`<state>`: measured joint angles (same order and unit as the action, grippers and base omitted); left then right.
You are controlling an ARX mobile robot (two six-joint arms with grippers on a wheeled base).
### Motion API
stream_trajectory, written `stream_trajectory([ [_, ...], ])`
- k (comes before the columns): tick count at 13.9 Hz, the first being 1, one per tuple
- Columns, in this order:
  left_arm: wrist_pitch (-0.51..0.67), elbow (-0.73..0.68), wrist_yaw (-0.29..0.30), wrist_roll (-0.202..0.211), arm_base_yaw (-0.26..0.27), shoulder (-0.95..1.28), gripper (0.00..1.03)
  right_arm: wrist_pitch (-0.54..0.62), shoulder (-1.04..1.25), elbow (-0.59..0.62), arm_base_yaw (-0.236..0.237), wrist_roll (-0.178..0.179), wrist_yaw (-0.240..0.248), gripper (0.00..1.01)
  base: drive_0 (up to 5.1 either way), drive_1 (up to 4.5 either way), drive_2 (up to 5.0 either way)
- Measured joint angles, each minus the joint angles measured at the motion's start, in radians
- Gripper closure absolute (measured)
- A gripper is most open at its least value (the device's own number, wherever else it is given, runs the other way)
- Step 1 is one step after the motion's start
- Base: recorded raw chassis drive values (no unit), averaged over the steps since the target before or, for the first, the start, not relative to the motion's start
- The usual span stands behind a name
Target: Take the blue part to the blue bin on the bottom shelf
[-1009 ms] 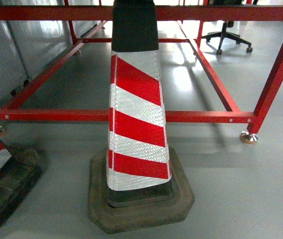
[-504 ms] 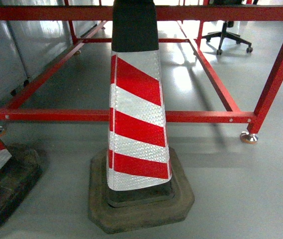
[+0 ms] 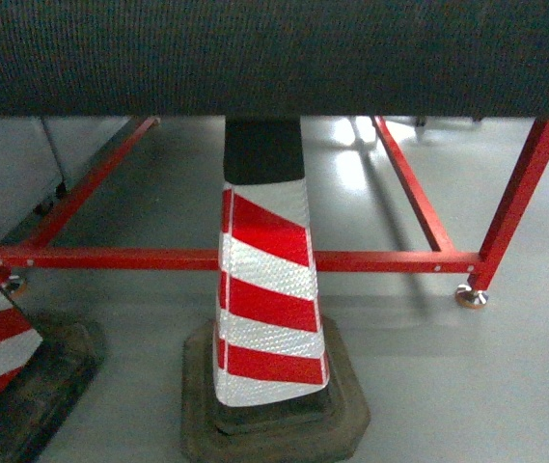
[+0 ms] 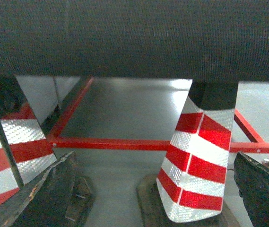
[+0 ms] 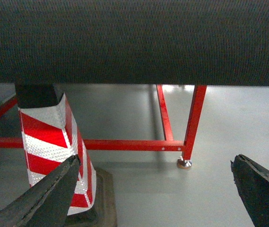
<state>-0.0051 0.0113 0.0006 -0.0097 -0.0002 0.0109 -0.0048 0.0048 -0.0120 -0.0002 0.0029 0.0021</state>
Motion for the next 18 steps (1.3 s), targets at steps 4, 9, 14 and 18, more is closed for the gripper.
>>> stream_trajectory([
  [4, 0.001, 0.0, -0.002, -0.001, 0.0, 0.0, 0.05, -0.001, 0.0, 0.0, 0.0, -0.003, -0.003, 0.03, 0.0, 0.0, 0.0],
  [9, 0.001, 0.0, 0.0, 0.0, 0.0, 0.0, 0.05, 0.0, 0.0, 0.0, 0.0, -0.001, -0.002, 0.03, 0.0, 0.0, 0.0],
  [14, 0.001, 0.0, -0.002, -0.001, 0.0, 0.0, 0.05, 0.001, 0.0, 0.0, 0.0, -0.002, -0.002, 0.03, 0.0, 0.0, 0.0],
  [18, 0.005, 0.0, -0.001, 0.0, 0.0, 0.0, 0.05, 0.006, 0.0, 0.0, 0.0, -0.003, -0.002, 0.03, 0.0, 0.0, 0.0],
])
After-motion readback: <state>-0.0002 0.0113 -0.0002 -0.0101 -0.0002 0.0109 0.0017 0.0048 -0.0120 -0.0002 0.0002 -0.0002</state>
